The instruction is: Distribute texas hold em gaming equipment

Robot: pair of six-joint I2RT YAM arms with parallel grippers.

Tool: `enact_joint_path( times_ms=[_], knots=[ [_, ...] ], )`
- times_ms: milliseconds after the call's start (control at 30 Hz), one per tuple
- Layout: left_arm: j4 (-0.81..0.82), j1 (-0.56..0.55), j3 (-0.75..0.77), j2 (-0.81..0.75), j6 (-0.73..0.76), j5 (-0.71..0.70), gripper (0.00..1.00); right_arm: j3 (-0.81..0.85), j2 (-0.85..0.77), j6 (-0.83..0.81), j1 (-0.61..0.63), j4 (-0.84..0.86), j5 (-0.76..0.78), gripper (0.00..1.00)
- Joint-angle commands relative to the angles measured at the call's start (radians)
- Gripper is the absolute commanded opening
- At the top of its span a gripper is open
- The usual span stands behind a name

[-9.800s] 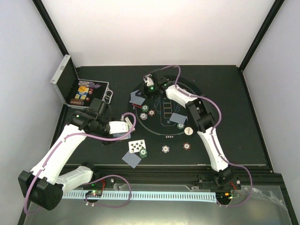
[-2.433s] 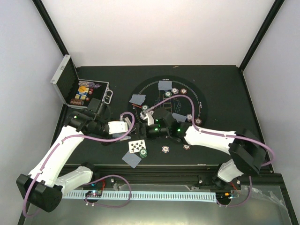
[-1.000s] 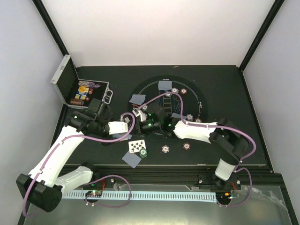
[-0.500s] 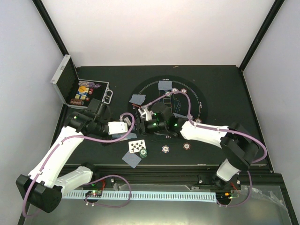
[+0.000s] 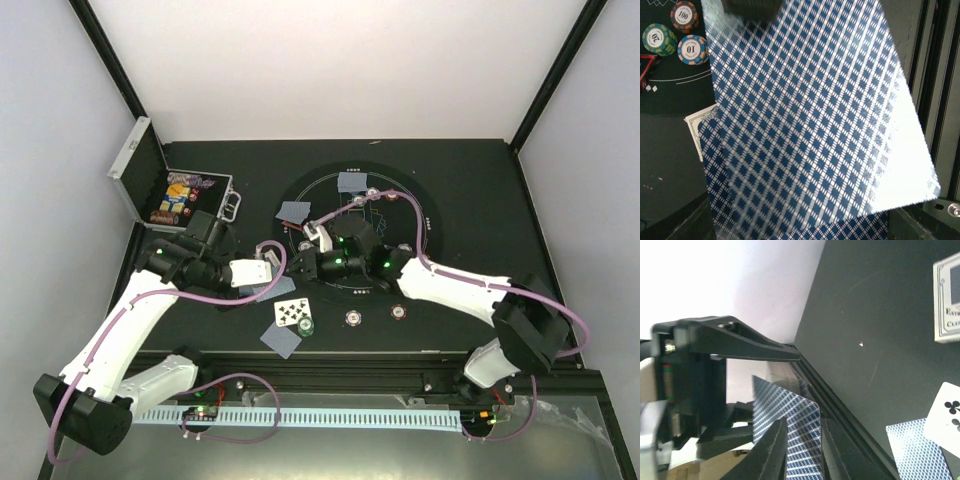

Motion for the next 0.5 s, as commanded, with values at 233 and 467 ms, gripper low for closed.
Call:
enact_joint_path(
  times_ms=[233, 467],
  knots=[
    [0.015, -0.003, 0.017, -0.003, 0.011, 0.007, 0.02, -0.174, -0.163, 0.164, -0.069, 0.234, -0.034, 0.01],
    [0.018, -0.003, 0.013, 0.000, 0.006, 0.008, 0.02, -0.243, -0.157, 0.200, -0.069, 0.318, -0.065, 0.03]
  ],
)
